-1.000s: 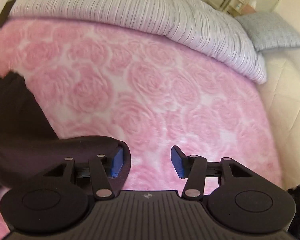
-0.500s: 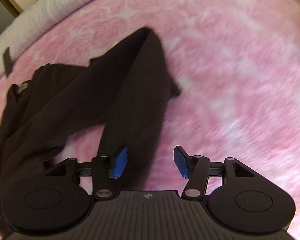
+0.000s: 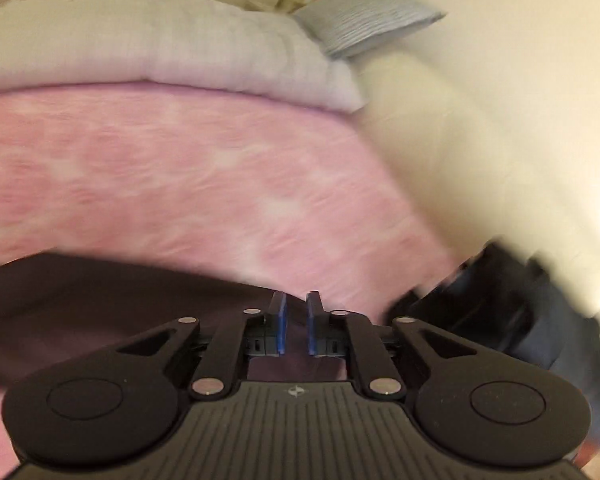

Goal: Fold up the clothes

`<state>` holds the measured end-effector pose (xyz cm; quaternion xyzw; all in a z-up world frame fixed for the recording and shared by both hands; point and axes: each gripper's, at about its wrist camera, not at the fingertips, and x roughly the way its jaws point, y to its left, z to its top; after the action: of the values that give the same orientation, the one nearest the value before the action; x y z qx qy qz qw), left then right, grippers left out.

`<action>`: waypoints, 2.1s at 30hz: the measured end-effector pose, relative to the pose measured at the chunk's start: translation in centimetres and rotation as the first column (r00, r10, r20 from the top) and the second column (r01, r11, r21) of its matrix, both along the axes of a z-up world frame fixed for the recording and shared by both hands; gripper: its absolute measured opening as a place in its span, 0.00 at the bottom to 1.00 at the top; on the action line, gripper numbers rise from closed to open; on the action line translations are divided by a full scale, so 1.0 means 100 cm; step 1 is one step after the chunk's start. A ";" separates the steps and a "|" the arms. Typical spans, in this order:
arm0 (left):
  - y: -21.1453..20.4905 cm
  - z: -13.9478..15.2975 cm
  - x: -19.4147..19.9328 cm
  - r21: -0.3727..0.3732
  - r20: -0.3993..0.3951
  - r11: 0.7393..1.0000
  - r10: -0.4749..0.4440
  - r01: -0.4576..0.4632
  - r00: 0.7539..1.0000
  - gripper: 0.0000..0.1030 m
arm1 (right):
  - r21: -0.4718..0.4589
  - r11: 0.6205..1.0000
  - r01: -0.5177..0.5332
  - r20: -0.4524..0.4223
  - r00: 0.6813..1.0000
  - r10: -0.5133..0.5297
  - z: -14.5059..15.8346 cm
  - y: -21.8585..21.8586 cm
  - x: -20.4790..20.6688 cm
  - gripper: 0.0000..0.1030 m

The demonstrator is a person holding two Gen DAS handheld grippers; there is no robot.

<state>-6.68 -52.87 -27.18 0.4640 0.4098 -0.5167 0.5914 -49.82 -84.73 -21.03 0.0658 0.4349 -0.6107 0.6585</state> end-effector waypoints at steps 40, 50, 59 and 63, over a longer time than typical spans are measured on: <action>0.067 -0.064 0.244 -0.252 -0.195 0.930 0.222 -0.268 0.955 0.43 | 0.439 0.591 -0.677 0.342 0.734 0.587 -0.108 0.285 0.551 0.60; 0.044 -0.072 0.242 -0.280 -0.194 0.940 0.142 -0.193 0.971 0.43 | 0.441 0.665 -0.603 0.273 0.796 0.540 -0.094 0.267 0.500 0.00; -0.041 -0.098 0.193 -0.262 -0.318 0.958 0.031 -0.119 0.948 0.48 | 0.463 0.767 -0.444 0.244 0.896 0.371 -0.070 0.220 0.393 0.00; -0.046 -0.090 0.182 -0.253 -0.424 0.950 0.060 -0.182 0.904 0.13 | 0.443 0.765 -0.468 0.322 0.879 0.351 -0.066 0.209 0.383 0.12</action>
<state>11.49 -57.51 -36.21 0.2276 0.4740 -0.6186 0.5839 -11.51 -63.87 -27.66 0.2070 0.5081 -0.3034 0.7790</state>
